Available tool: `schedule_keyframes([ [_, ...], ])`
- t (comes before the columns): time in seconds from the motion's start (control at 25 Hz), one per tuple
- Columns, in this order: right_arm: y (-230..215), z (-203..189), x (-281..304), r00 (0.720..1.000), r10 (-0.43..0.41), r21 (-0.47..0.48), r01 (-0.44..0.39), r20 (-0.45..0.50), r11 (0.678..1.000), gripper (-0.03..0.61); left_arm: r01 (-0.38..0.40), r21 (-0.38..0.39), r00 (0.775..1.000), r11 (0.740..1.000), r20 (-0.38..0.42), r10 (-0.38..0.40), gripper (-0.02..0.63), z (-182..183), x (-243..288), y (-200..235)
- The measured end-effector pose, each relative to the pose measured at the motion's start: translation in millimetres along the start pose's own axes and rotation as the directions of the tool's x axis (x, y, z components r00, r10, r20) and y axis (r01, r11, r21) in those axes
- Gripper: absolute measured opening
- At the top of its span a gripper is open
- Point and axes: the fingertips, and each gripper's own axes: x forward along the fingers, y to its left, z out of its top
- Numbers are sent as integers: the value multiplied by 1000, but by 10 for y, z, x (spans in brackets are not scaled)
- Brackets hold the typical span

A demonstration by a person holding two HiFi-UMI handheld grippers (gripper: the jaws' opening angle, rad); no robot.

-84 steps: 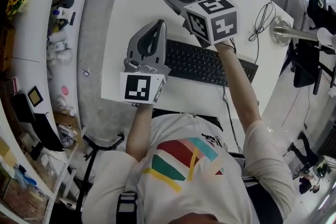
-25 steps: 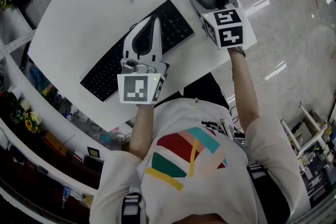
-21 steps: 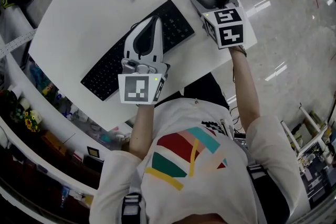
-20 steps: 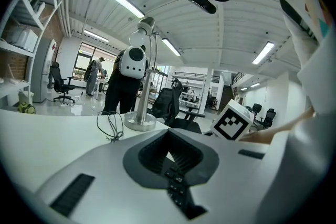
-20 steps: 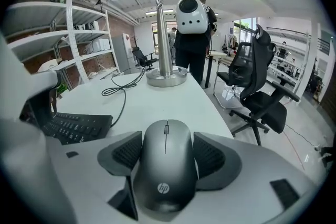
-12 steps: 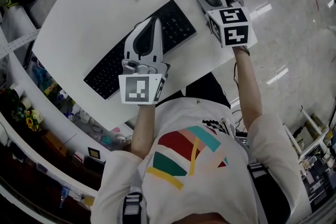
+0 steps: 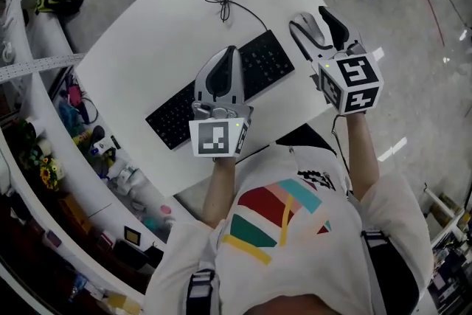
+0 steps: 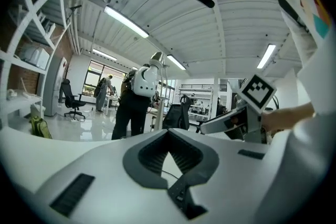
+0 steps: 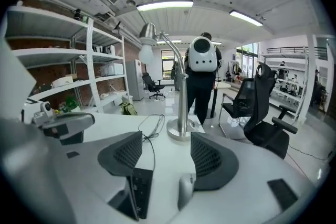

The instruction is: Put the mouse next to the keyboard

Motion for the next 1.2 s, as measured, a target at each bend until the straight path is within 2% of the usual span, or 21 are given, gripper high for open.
schedule_keyframes([
  [0.08,303,128,-83,998,62,45,-63,28,997,295,-50,9,998,999,38,49,44,157,-148,104],
  [0.16,676,214,-112,986,156,81,-160,56,984,241,-101,7,992,995,77,100,43,297,-313,216],
  [0.28,1165,416,-74,966,244,25,-247,90,969,28,-174,3,978,985,117,173,43,454,-541,394],
  [0.32,1317,467,-56,959,269,-5,-270,92,963,12,-194,6,974,981,119,192,44,484,-620,445],
  [0.44,1808,517,-5,923,376,-46,-374,77,926,12,-251,50,965,967,86,246,44,479,-889,595],
  [0.56,2299,444,20,874,485,-112,-479,34,871,12,-318,31,946,948,84,314,43,485,-1141,772],
  [0.68,2621,380,67,851,525,-245,-512,-16,823,12,-365,12,928,931,82,363,44,449,-1318,946],
  [0.76,2738,337,89,840,541,-275,-530,-40,802,12,-386,3,920,922,77,385,43,405,-1402,1031],
  [0.84,2795,289,100,829,556,-264,-551,-59,792,12,-399,-4,915,917,68,399,43,355,-1446,1085],
  [1.2,2752,110,160,820,559,-259,-570,-121,780,12,-400,-7,915,916,56,400,43,296,-1395,1150],
])
